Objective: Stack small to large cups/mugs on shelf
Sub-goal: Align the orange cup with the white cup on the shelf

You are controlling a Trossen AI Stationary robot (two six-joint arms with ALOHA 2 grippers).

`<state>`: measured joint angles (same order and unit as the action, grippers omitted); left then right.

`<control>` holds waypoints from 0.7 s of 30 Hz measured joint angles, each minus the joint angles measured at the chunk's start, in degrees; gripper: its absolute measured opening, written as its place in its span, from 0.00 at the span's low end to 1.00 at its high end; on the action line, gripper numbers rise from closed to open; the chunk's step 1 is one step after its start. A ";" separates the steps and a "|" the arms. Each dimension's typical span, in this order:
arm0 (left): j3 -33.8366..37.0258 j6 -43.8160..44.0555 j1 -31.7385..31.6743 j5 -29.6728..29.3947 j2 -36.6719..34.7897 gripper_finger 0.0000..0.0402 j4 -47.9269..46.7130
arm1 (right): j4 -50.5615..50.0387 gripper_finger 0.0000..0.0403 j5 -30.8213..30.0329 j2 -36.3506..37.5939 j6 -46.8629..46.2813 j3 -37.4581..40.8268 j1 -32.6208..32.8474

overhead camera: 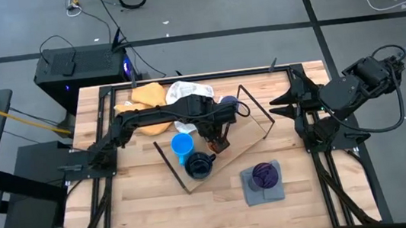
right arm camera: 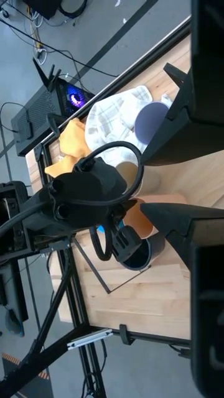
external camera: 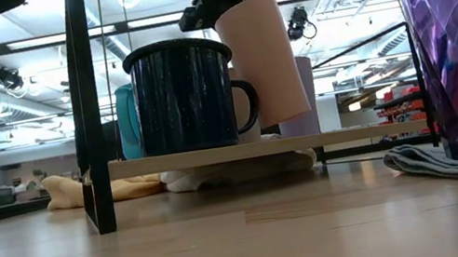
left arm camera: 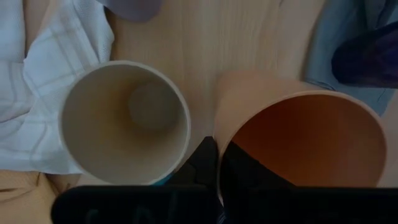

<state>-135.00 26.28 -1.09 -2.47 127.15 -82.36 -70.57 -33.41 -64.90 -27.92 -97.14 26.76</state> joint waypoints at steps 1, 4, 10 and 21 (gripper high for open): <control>0.00 -0.01 -0.02 -0.02 0.00 0.02 0.01 | 0.00 0.28 0.00 0.00 0.00 0.00 0.00; 0.00 -0.05 -0.04 -0.09 0.00 0.02 0.05 | 0.12 0.28 0.00 0.00 0.00 0.00 0.00; 0.00 -0.20 -0.01 -0.05 0.00 0.02 0.10 | 0.48 0.28 0.00 0.02 0.01 0.00 0.00; 0.02 2.38 -0.36 -0.03 1.34 0.02 -0.46 | 0.48 0.28 0.00 0.02 0.00 0.00 0.00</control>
<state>-134.98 28.67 -1.45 -2.50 128.49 -82.82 -70.08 -33.41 -64.88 -27.92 -97.14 26.76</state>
